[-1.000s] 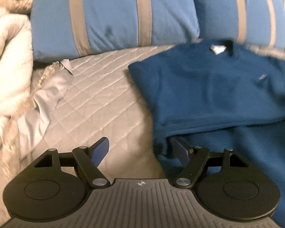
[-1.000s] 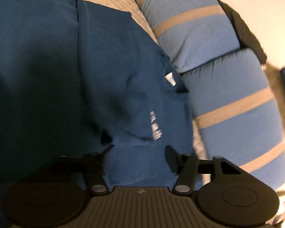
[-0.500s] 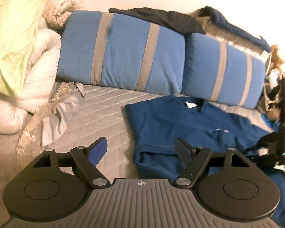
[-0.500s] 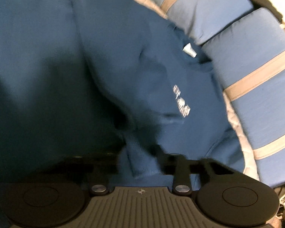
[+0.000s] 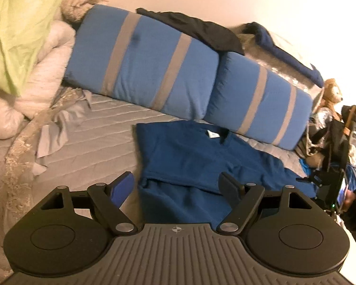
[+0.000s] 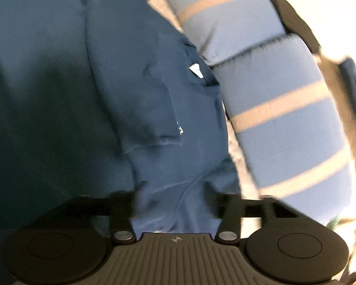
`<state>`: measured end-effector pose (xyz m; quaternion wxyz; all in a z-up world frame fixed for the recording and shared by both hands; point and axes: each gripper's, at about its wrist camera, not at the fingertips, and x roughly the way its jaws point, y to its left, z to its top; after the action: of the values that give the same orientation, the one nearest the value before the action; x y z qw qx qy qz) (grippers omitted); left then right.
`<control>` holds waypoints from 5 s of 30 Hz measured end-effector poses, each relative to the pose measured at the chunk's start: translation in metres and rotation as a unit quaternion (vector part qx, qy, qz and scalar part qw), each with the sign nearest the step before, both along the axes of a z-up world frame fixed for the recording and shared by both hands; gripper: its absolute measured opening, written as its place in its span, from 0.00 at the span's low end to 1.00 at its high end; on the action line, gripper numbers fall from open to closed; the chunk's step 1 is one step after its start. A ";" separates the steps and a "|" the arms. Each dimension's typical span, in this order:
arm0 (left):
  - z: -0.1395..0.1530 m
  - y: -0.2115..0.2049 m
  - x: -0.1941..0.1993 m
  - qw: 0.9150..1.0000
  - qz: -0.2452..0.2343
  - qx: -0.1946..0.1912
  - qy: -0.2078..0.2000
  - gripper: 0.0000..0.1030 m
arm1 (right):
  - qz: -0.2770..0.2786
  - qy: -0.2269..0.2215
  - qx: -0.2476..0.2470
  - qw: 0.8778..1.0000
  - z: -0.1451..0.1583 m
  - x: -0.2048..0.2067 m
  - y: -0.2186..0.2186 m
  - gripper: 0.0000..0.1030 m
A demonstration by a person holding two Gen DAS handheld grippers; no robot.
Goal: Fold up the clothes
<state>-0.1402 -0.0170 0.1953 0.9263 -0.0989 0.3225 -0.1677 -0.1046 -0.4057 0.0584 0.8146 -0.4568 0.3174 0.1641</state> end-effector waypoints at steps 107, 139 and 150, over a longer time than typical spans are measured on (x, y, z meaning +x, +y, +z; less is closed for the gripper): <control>-0.072 -0.119 0.024 0.993 -0.069 0.091 0.005 0.76 | -0.424 -0.063 0.560 0.709 0.051 -0.016 -0.262 0.08; -0.072 -0.117 0.022 0.994 -0.072 0.086 0.007 0.76 | -0.145 0.114 0.339 0.923 0.012 0.030 0.005 0.27; -0.064 -0.115 0.022 0.995 -0.064 0.076 -0.001 0.76 | -0.189 0.065 0.379 0.903 0.023 -0.014 -0.010 1.00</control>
<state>-0.1185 -0.1321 0.1308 0.9187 -0.0074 0.3394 -0.2019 -0.1185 -0.4153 0.0817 0.9198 -0.0330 0.3636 0.1440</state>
